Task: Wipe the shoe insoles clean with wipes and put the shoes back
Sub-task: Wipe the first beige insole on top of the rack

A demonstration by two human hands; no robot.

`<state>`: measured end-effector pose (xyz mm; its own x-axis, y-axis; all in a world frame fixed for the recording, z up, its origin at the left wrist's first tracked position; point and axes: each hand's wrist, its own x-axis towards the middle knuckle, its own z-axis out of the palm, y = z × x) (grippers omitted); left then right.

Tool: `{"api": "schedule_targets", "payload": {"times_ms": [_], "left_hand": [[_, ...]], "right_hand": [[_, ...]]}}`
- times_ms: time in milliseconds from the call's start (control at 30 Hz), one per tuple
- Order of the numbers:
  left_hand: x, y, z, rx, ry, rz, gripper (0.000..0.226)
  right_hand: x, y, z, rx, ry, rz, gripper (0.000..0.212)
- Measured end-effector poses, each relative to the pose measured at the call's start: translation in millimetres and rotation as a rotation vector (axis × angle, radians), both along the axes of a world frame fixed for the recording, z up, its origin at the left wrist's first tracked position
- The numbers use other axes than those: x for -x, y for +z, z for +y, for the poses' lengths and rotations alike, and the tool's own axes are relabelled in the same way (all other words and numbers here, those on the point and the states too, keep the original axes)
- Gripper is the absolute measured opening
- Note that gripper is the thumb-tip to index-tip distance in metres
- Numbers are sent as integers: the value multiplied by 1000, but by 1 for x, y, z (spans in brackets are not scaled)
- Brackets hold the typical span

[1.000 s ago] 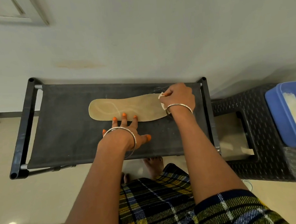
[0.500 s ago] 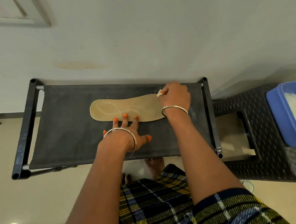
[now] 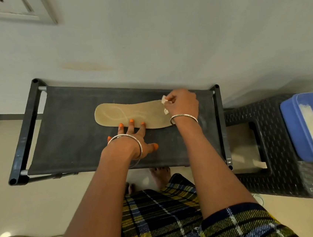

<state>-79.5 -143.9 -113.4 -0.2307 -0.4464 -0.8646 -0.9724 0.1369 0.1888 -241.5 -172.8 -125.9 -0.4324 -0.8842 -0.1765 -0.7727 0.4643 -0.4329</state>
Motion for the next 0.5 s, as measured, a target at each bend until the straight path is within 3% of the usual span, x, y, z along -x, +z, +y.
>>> {"api": "schedule_targets", "payload": {"times_ms": [133,300,500], "left_hand": [[0,0,2,12,15,4,86],[-2,-1,2,6,34,23,85],[-3,4,-2,-16,29,13,85]], "right_hand": [[-28,0,-4,-25,107,180,23],[-59,2,-4,-29,398,62,22],[4,2,-5,-36,15,118,19]]}}
